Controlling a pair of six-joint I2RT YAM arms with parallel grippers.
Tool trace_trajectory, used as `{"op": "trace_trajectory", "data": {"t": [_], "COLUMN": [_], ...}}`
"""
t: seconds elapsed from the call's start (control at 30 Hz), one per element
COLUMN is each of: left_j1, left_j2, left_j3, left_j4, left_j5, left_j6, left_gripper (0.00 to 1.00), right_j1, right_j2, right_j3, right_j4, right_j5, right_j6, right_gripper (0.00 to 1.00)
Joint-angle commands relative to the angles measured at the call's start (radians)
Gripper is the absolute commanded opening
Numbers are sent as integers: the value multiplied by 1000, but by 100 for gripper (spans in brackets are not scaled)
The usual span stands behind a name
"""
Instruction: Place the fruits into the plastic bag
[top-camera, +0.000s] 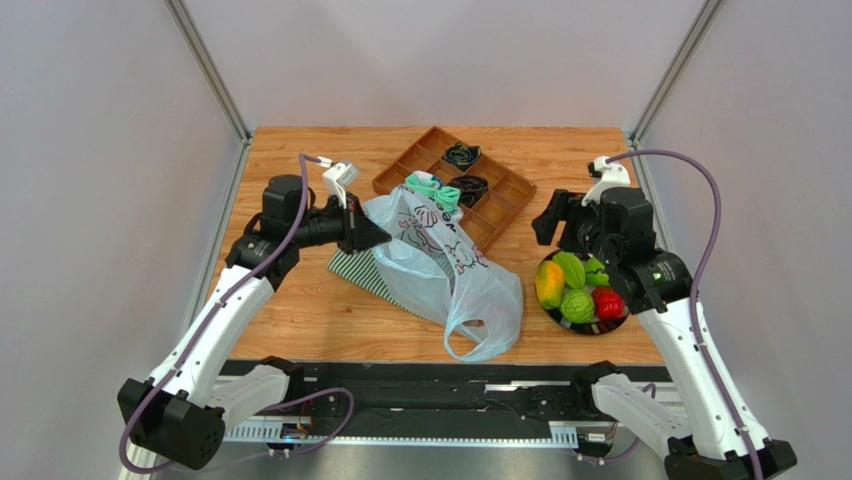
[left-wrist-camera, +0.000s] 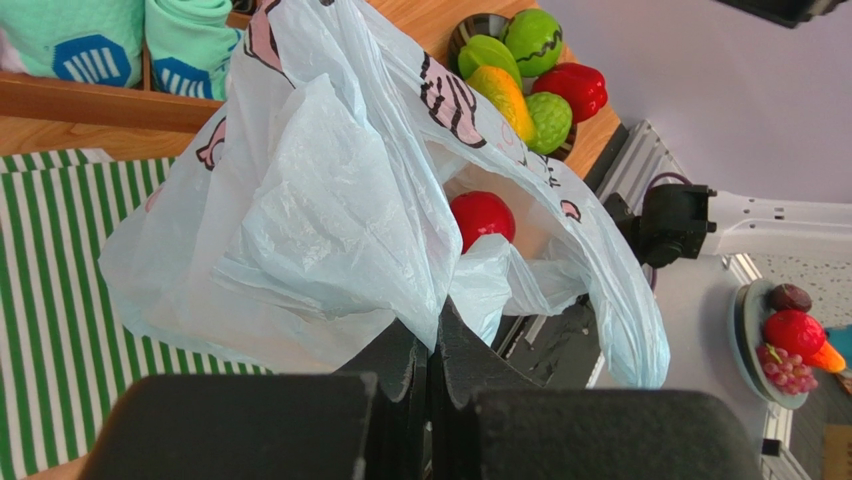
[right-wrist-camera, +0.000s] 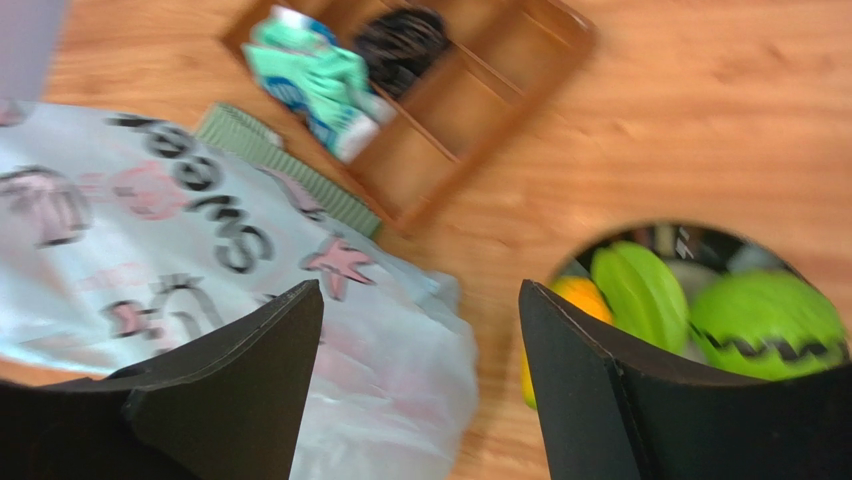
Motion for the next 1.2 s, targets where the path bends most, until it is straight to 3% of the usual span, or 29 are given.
{"op": "trace_trajectory", "data": {"t": [0.0, 0.2, 0.5, 0.7, 1.17], "left_j1": [5, 6, 8, 8, 17], "left_j2": [-35, -47, -62, -62, -56], "left_j3": [4, -4, -15, -18, -21], "left_j4": [-11, -11, -15, -11, -7], "left_j5": [-22, -23, -28, -22, -11], "left_j6": [48, 51, 54, 53, 48], "left_gripper": [0, 0, 0, 0, 0], "right_j1": [-125, -148, -151, -226, -243], "right_j2": [39, 90, 201, 243, 327], "right_j3": [-57, -143, -231, -317, -318], "right_j4": [-153, -173, -99, -13, 33], "right_j5": [-30, 59, 56, -22, -47], "right_j6": [-19, -33, -19, -21, -41], "right_gripper": [75, 75, 77, 74, 71]}}
